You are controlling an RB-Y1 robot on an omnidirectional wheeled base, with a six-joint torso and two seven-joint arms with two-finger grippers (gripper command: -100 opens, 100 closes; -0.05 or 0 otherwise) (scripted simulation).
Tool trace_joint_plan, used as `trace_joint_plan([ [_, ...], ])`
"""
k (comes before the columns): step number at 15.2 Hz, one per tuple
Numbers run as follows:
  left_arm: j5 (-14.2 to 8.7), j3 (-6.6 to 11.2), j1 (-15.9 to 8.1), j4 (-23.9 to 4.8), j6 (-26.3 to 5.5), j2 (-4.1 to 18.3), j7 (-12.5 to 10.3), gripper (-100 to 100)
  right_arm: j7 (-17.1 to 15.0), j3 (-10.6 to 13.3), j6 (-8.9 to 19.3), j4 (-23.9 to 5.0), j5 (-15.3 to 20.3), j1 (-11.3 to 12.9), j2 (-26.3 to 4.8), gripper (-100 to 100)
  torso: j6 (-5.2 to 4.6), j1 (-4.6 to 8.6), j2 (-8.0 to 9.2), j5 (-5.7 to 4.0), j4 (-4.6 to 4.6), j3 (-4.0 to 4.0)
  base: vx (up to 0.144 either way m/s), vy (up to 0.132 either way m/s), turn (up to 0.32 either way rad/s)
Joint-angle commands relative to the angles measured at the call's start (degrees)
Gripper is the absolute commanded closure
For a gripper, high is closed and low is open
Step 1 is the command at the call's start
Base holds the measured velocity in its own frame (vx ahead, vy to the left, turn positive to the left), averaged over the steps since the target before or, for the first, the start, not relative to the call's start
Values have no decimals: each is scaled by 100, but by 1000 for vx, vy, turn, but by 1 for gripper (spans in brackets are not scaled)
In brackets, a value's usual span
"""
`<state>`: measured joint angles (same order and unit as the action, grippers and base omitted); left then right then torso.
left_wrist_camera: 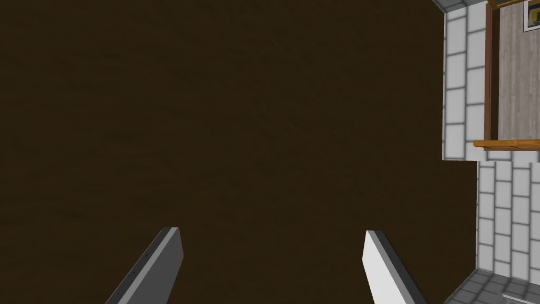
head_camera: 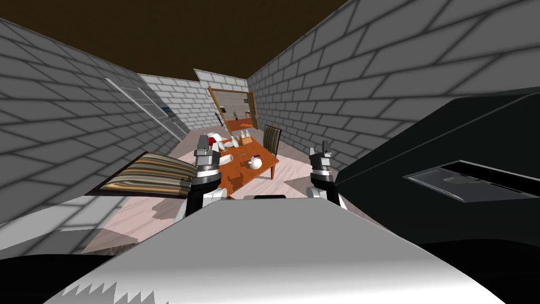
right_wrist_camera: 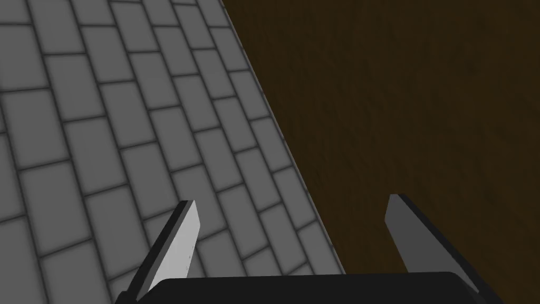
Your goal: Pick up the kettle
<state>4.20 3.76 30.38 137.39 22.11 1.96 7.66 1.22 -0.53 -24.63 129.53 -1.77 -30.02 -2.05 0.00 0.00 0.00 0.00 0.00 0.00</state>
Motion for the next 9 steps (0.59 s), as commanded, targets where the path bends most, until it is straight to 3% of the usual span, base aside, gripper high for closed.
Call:
trace_joint_plan([
  [1,-28,25,-37,-97,-25,220,-22,-100,0,0,0,0,0,0,0,0,0,0,0,0,0,0,13,-14,11],
  [6,-158,141,-203,-556,-149,597,-127,-100,0,1,0,0,0,-1,1,0,0,28,-20,-5,-4,12,47,-65,30],
  [9,-277,247,-352,-974,-263,739,-222,-100,0,1,0,0,0,-1,1,0,0,45,-41,-9,-9,23,103,-111,47],
])
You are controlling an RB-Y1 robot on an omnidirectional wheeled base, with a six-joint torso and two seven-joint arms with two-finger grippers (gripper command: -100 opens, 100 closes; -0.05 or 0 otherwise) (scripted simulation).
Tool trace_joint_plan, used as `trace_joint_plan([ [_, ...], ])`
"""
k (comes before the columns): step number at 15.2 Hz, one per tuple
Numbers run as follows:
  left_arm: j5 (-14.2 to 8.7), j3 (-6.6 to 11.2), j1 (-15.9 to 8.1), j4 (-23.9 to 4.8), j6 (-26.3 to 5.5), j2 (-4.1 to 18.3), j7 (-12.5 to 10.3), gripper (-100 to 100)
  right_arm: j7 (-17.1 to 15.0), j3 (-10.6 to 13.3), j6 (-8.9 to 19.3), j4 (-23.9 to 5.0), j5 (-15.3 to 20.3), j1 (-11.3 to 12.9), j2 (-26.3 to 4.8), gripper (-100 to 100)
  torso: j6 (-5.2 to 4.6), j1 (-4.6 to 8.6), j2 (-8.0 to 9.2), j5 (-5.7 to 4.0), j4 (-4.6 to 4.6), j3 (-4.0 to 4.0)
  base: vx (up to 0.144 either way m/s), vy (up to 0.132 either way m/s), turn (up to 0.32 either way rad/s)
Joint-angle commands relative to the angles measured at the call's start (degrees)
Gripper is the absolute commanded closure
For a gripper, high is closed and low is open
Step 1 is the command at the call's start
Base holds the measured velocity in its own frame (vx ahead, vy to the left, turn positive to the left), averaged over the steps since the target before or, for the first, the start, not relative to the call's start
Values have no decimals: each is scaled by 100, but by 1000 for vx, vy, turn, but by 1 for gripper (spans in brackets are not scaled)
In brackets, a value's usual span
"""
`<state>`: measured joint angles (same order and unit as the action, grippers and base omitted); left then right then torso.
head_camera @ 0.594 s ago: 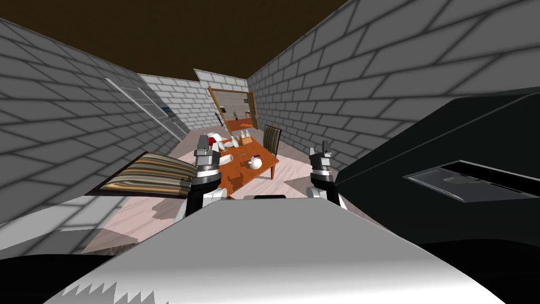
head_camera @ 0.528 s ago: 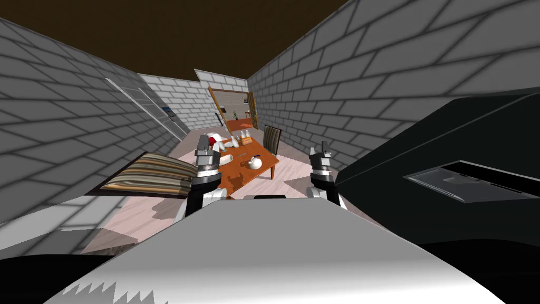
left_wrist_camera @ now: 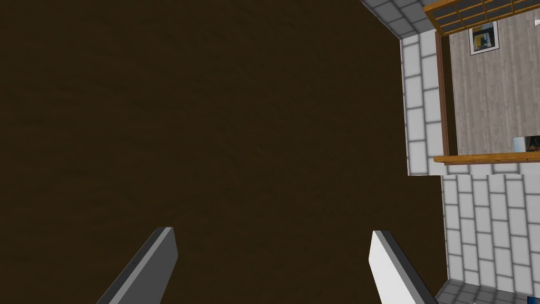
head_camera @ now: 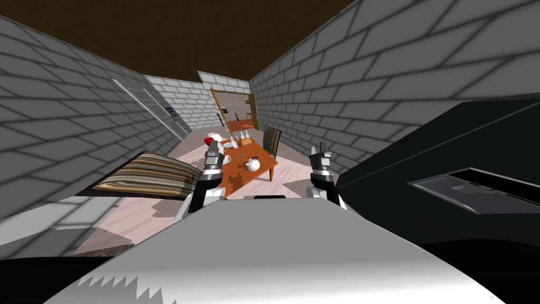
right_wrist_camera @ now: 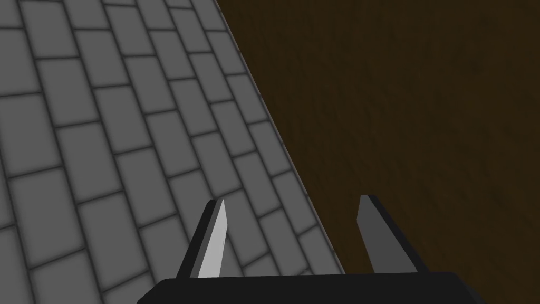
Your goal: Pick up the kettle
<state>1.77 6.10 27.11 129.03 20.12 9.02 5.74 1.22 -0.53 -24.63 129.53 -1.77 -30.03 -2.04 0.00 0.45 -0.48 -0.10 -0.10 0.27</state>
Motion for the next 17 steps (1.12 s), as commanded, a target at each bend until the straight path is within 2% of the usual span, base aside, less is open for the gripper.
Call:
trace_joint_plan([
  [1,-78,52,-82,-286,-107,68,-67,-100,0,0,0,0,0,0,0,0,0,0,0,0,0,0,104,-117,44],
  [2,-78,52,-82,-296,-107,68,-67,-100,0,0,0,0,0,0,0,0,0,3,0,0,-1,1,77,-105,33],
  [3,-125,93,-140,-462,-152,98,-105,-100,0,0,0,0,0,0,0,0,0,1,5,0,0,-2,59,-86,33],
  [4,-125,93,-140,-462,-152,98,-105,-100,0,0,0,0,0,1,0,0,1,-4,11,1,1,-5,44,-77,27],
  [5,-174,137,-201,-636,-200,122,-144,-100,0,0,0,0,0,1,0,0,0,-9,17,2,3,-9,55,-82,22],
  [6,-174,137,-201,-636,-200,122,-144,-100,0,0,0,0,0,1,0,0,0,-9,18,2,3,-10,54,-75,26],
  [7,-225,182,-264,-816,-249,141,-186,-100,0,0,0,0,0,1,0,0,1,-12,20,2,4,-11,51,-73,36],
  [8,-225,182,-264,-816,-249,141,-186,-100,0,0,0,0,0,1,0,0,1,-13,21,3,4,-12,50,-72,34],
  [9,-277,228,-328,-976,-301,155,-228,-100,0,0,0,0,0,1,0,0,0,-14,22,3,4,-12,63,-86,32],
  [10,-277,228,-328,-1001,-301,155,-228,-100,0,0,0,0,0,1,0,0,0,-12,19,3,4,-10,61,-85,29],
  [12,-386,324,-460,-1333,-408,169,-317,-100,0,0,0,0,0,1,0,0,0,-9,15,2,3,-8,81,-101,47],
  [15,-442,374,-528,-1585,-463,170,-362,-100,0,0,0,0,0,0,0,0,0,0,7,0,1,-4,80,-103,36],
  [16,-498,424,-595,-1764,-520,166,-409,-100,0,0,0,0,0,1,0,0,0,-5,10,1,1,-5,56,-94,32],
  [17,-498,424,-595,-1785,-520,166,-409,-100,0,0,0,0,0,1,0,0,1,-4,14,1,2,-7,57,-92,33],
])
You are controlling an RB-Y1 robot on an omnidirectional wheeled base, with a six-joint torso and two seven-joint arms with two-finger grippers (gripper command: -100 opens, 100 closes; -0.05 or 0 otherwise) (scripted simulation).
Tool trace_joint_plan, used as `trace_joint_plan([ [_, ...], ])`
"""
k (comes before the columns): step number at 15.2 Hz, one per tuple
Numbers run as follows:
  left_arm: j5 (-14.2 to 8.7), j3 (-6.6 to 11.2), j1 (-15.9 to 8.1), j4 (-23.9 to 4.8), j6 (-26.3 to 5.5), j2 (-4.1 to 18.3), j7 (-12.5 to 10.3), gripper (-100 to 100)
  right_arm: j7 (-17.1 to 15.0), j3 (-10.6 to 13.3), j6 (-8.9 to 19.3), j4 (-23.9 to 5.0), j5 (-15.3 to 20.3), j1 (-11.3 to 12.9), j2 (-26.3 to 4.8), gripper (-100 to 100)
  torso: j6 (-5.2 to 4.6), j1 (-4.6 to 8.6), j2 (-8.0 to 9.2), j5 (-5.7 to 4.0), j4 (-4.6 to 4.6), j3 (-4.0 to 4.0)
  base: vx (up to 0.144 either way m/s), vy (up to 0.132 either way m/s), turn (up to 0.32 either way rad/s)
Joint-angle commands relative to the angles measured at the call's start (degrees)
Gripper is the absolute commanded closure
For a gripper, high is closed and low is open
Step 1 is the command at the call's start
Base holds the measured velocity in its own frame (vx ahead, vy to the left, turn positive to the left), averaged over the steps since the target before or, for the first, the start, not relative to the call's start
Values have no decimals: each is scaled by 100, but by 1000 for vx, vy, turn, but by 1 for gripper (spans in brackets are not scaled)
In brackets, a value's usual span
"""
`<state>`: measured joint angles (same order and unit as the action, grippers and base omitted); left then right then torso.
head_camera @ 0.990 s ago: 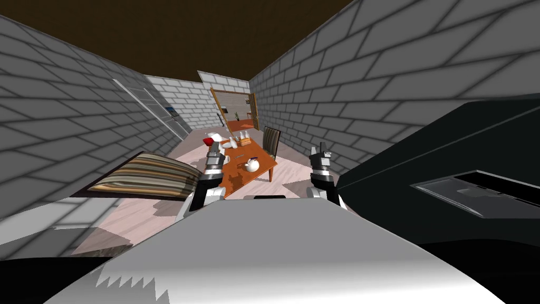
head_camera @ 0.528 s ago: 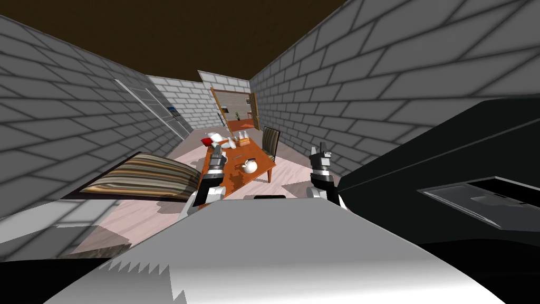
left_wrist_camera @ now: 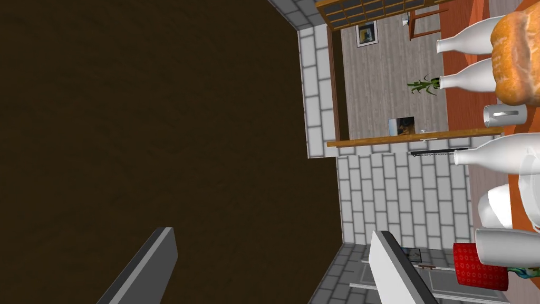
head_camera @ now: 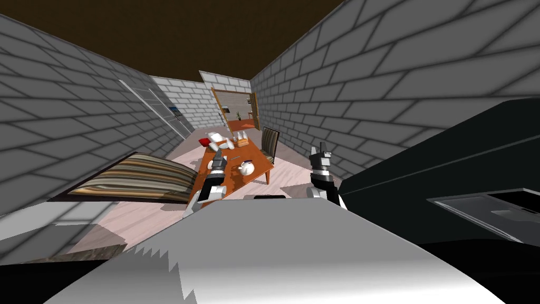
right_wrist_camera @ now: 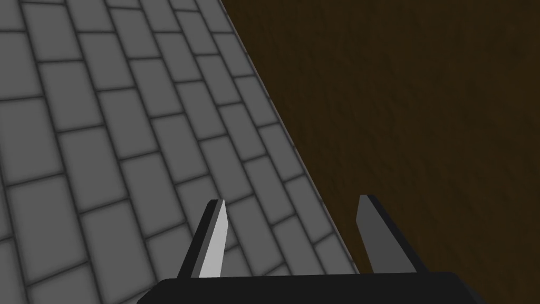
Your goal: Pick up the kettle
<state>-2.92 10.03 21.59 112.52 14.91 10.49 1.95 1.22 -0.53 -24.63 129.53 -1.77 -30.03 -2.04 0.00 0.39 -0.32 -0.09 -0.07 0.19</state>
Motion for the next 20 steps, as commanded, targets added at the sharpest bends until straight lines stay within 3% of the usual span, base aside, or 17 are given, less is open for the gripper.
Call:
trace_joint_plan([
  [1,-87,82,-110,-286,-56,12,-77,-100,0,0,0,0,0,0,0,0,0,0,0,0,0,0,74,-95,39],
  [2,-87,82,-110,-336,-56,12,-77,-100,0,0,0,0,0,0,0,0,0,0,-3,0,0,1,74,-90,32],
  [4,-201,184,-245,-708,-172,-13,-171,-100,0,0,0,0,0,0,0,0,1,-4,-6,1,-1,3,92,-104,51],
  [7,-258,234,-311,-943,-230,-30,-218,-100,0,0,0,0,0,-1,0,0,1,10,-13,-2,-3,7,85,-116,45],
  [15,-581,525,-677,-2084,-562,-177,-485,-100,0,0,0,0,0,0,0,0,0,5,-12,-1,-3,7,83,-109,47],
  [18,-630,569,-732,-2256,-613,-206,-525,-100,0,0,0,0,0,0,0,0,0,5,-10,-1,-2,6,73,-102,39],
  [20,-720,654,-832,-2552,-708,-264,-600,-100,0,0,0,0,0,0,0,0,0,-3,-2,1,-1,1,64,-92,39],
])
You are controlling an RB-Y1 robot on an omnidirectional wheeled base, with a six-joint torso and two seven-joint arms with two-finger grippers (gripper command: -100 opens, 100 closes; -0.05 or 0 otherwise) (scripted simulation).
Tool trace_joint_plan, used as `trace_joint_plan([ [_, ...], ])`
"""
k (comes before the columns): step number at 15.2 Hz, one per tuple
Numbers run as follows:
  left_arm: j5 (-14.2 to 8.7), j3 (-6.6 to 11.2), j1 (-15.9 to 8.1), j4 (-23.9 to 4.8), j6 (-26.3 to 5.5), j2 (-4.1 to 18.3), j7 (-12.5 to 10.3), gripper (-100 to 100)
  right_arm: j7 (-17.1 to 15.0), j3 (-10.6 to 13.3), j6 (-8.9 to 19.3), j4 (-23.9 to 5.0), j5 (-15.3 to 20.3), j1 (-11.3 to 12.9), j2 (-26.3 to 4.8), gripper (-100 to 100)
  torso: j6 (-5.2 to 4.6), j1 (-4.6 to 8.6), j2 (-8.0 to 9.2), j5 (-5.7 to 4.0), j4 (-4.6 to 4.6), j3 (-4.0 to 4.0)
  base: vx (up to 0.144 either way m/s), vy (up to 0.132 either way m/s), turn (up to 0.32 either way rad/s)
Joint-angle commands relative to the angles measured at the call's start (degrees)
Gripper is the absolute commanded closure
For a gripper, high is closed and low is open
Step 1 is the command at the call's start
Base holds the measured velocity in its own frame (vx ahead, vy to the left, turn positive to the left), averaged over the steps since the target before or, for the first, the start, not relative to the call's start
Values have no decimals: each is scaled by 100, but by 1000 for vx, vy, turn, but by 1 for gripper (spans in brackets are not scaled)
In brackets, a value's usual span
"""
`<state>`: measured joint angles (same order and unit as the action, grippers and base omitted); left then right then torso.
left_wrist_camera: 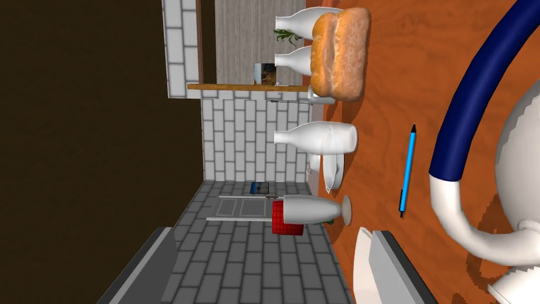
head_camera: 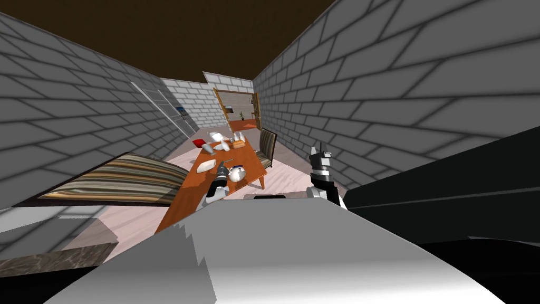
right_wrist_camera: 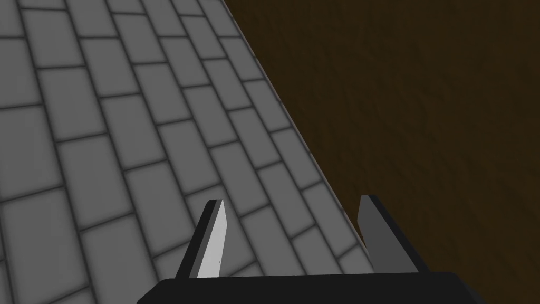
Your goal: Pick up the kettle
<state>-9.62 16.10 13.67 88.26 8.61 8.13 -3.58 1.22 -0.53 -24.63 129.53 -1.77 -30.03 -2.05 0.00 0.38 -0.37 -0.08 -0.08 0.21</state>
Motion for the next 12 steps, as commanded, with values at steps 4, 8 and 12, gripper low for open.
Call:
trace_joint_plan([
  [4,-166,160,-169,-564,-199,-109,-144,-100,0,0,0,0,0,0,0,0,0,-4,-2,0,-1,1,76,-90,51],
  [8,-254,254,-267,-876,-291,-174,-217,-100,0,0,0,0,0,0,-1,0,1,-17,3,2,0,-1,64,-60,37],
  [12,-303,287,-311,-1070,-274,-167,-265,-100,0,-1,0,0,0,0,-1,0,1,-31,4,5,0,-1,55,-27,39],
])
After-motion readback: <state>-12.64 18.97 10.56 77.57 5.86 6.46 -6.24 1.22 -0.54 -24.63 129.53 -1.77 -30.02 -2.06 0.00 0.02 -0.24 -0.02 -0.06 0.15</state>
